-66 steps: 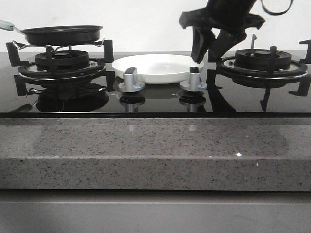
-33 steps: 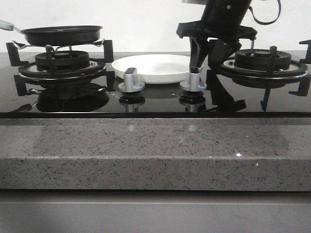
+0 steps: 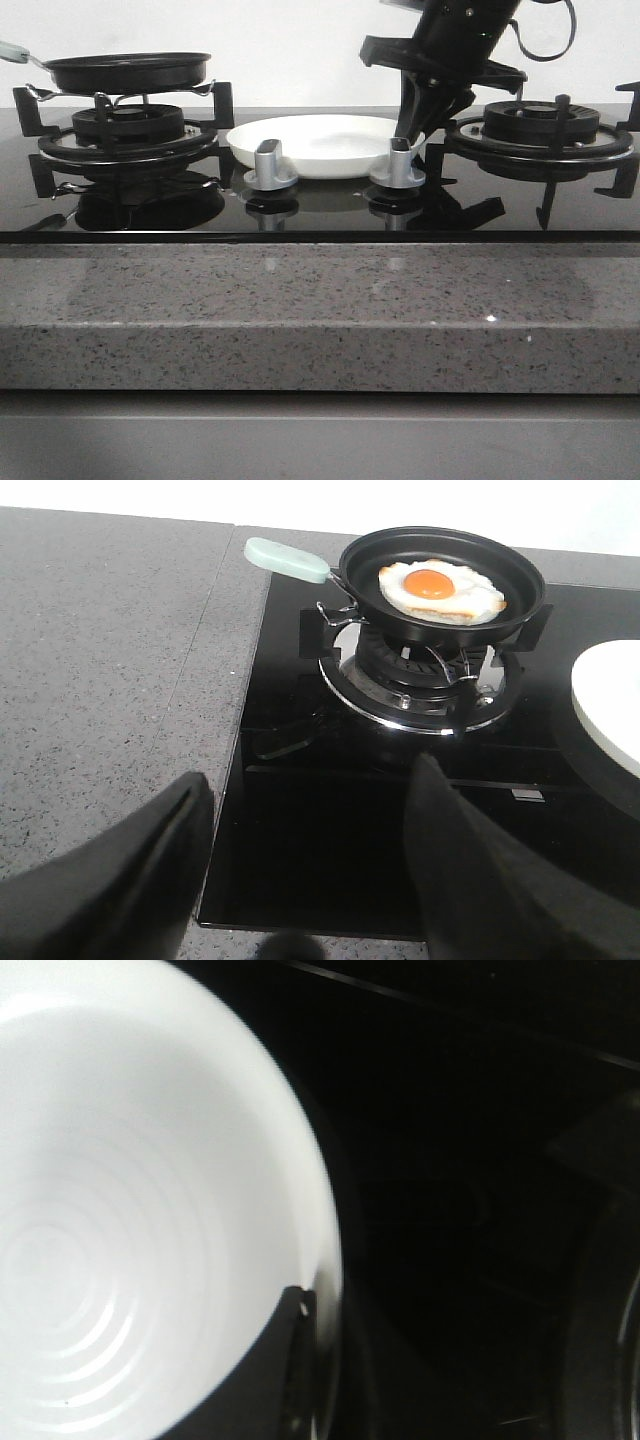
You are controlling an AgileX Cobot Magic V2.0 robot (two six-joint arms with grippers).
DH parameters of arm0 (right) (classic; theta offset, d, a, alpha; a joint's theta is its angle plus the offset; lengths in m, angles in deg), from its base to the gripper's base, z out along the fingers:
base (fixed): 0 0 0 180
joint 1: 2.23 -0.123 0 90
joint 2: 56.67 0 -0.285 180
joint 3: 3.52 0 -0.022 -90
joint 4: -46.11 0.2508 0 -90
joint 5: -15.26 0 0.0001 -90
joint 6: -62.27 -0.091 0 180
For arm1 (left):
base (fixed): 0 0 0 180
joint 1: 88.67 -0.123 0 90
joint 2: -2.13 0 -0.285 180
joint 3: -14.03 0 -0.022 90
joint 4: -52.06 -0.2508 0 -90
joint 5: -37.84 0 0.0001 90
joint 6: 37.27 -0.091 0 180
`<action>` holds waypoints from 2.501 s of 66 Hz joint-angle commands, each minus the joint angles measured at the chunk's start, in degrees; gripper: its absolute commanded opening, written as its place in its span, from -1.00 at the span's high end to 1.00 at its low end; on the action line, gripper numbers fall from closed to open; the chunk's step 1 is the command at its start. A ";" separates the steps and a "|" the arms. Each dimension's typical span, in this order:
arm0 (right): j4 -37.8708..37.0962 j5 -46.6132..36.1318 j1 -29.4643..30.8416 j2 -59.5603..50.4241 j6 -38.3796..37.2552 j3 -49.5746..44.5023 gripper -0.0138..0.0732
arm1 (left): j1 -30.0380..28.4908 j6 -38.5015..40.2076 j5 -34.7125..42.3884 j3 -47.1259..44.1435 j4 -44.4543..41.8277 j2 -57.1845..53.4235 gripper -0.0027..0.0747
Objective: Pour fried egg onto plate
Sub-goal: 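Lower the right gripper onto the rim of the white plate and grasp it, then lift the white plate with the right gripper toward the frying pan, then grasp the pale green pan handle with the left gripper and lift the pan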
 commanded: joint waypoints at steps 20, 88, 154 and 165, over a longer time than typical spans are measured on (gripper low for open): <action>0.14 0.29 0.29 -3.01 1.00 3.85 0.84 | 0.18 -0.06 3.88 1.63 0.16 0.37 -0.15; 4.46 -6.43 -5.64 -35.19 -1.58 -23.49 0.84 | 0.18 -0.06 3.84 1.63 0.16 0.37 -0.15; 3.25 -16.86 -5.53 -27.89 -1.58 -31.19 0.84 | 0.18 -0.06 3.75 1.63 -1.17 0.37 -0.16; 3.25 -16.86 -5.53 -27.89 -1.58 -31.19 0.84 | 0.18 -0.06 3.53 1.83 -3.41 0.76 -0.61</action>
